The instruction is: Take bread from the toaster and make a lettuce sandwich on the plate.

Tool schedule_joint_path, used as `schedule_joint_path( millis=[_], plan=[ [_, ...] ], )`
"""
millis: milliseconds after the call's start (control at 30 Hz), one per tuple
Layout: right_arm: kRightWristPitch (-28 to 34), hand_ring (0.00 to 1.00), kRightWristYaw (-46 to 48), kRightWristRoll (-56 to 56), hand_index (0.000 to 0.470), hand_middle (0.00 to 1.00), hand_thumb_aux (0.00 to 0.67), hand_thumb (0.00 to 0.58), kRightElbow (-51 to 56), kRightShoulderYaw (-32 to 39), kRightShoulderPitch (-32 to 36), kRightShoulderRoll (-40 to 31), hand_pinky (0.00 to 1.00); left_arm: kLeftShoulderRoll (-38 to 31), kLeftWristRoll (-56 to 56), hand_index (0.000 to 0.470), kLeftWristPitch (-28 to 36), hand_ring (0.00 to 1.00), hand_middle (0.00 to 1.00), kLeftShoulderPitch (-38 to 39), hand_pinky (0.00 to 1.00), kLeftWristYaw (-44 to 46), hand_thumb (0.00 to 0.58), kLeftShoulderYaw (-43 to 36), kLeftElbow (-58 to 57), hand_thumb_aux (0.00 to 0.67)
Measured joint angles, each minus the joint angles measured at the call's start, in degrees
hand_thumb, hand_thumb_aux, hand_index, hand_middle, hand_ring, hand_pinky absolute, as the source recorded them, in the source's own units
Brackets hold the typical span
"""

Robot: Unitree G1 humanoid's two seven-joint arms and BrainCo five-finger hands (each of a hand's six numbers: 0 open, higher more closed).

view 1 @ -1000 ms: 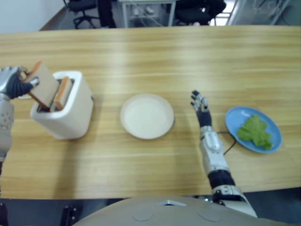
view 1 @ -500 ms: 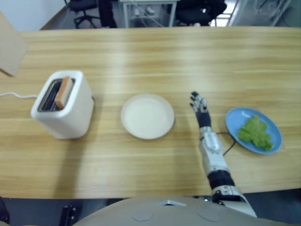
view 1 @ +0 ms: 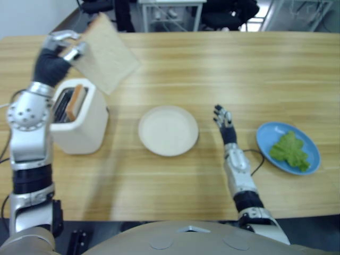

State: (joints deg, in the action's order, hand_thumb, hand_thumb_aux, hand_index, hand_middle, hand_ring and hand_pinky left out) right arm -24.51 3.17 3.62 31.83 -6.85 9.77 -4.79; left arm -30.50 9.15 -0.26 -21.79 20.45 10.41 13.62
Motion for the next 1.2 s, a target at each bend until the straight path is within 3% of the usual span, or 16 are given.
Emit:
schedule_joint_path(
  millis=[233,500,667,1033,1067,1100,1133,1167,1200],
  plan=[
    [-0.09,0.0,-0.02,0.01,0.0,0.0,0.0,0.0,1.0,-0.13,0.36,-0.02,0.0,5.74,-0.09,0.46,-5.24,1.0,1.0,-4.58,1.0,12.02,0.58,-14.04,-11.51,0.67],
    [-0.23,0.0,0.02,0.11,0.0,0.0,0.0,0.0,1.24,-0.59,0.39,-0.31,0.0,12.89,-10.06,0.46,-22.16,1.0,1.0,-16.22,1.0,20.63,0.58,-26.32,-48.46,0.67],
    [-0.2,0.0,0.03,0.17,0.0,0.0,0.0,0.0,1.02,-0.68,0.13,-0.45,0.0,13.95,-19.74,0.46,-32.63,1.0,1.0,-23.77,1.0,14.03,0.58,-29.64,-68.55,0.67],
    [0.16,0.0,-0.03,0.2,0.0,0.0,0.0,0.0,-1.3,-0.77,-1.56,-0.81,0.0,15.99,-30.96,0.46,-36.46,1.0,1.0,-28.01,1.0,0.28,0.58,-33.12,-83.72,0.67],
    [0.27,0.0,-0.03,0.21,0.0,0.0,0.0,0.0,-1.49,-0.78,-1.71,-0.95,0.0,15.96,-32.34,0.433,-36.35,1.0,1.0,-28.12,1.0,-1.02,0.578,-34.11,-84.17,0.631],
    [0.34,0.0,-0.03,0.2,0.0,0.0,0.0,0.0,-1.52,-0.79,-1.83,-0.99,0.0,15.94,-33.72,0.262,-36.14,1.0,1.0,-28.27,1.0,-2.09,0.472,-35.01,-84.54,0.381],
    [0.42,0.0,-0.03,0.2,0.0,0.0,0.0,0.0,-1.53,-0.76,-1.93,-0.97,0.0,15.58,-36.71,0.07,-35.62,0.54,0.54,-28.35,0.54,-4.83,0.164,-37.31,-84.94,0.102],
    [0.46,0.0,-0.03,0.2,0.0,0.0,0.0,0.0,-1.54,-0.76,-2.0,-0.97,0.0,15.26,-39.16,0.0,-35.03,0.0,0.0,-28.41,0.0,-7.19,0.0,-39.2,-85.15,0.0],
    [0.49,0.0,-0.04,0.2,0.0,0.0,0.0,0.0,-1.56,-0.77,-2.07,-0.99,0.0,14.9,-42.27,0.0,-34.29,0.0,0.0,-28.44,0.0,-10.22,0.0,-41.55,-85.41,0.0]
  ],
)
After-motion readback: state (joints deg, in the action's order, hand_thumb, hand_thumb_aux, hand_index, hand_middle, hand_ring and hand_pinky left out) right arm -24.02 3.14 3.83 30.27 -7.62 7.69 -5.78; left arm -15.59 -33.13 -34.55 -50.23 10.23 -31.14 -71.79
